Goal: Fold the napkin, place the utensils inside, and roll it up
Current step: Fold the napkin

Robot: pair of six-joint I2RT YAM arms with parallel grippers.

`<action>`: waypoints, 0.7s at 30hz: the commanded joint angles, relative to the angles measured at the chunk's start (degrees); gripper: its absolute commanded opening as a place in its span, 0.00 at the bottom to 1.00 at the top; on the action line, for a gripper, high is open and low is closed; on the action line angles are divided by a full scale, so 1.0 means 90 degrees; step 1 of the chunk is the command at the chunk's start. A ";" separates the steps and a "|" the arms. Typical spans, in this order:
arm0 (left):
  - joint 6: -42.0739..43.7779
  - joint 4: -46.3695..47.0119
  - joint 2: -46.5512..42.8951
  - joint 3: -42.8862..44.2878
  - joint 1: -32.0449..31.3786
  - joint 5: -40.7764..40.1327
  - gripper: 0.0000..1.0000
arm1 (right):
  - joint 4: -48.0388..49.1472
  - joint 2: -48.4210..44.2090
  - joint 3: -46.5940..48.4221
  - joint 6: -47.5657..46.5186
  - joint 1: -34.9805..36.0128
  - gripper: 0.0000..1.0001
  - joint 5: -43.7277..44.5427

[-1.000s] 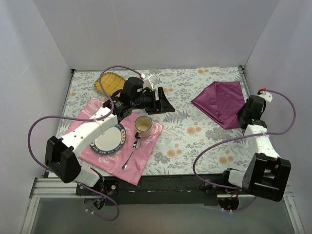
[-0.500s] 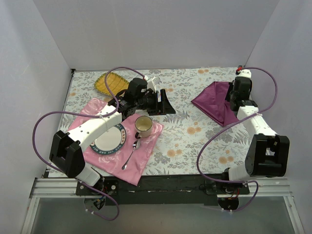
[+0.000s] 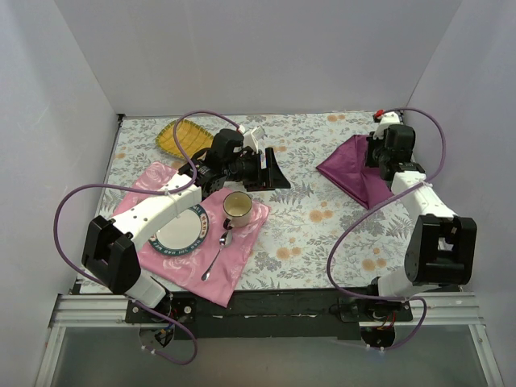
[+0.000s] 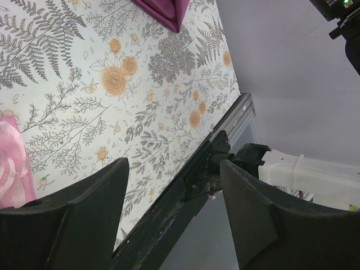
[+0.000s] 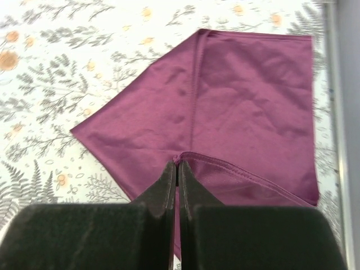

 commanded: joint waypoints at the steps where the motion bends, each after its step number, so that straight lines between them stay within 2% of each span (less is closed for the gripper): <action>1: 0.0017 0.0004 -0.0248 0.0013 -0.0018 0.0001 0.65 | 0.0053 0.0367 0.0599 -0.0369 -0.0002 0.01 -0.1041; 11: -0.0061 0.0033 -0.0131 0.0023 -0.0018 0.0040 0.65 | -0.0338 0.1070 0.1039 -0.0828 0.0047 0.01 -0.2271; 21: -0.0061 0.0014 -0.0082 0.0062 -0.0018 -0.0009 0.65 | -0.0241 0.1773 0.1400 -0.0965 0.0144 0.01 -0.2331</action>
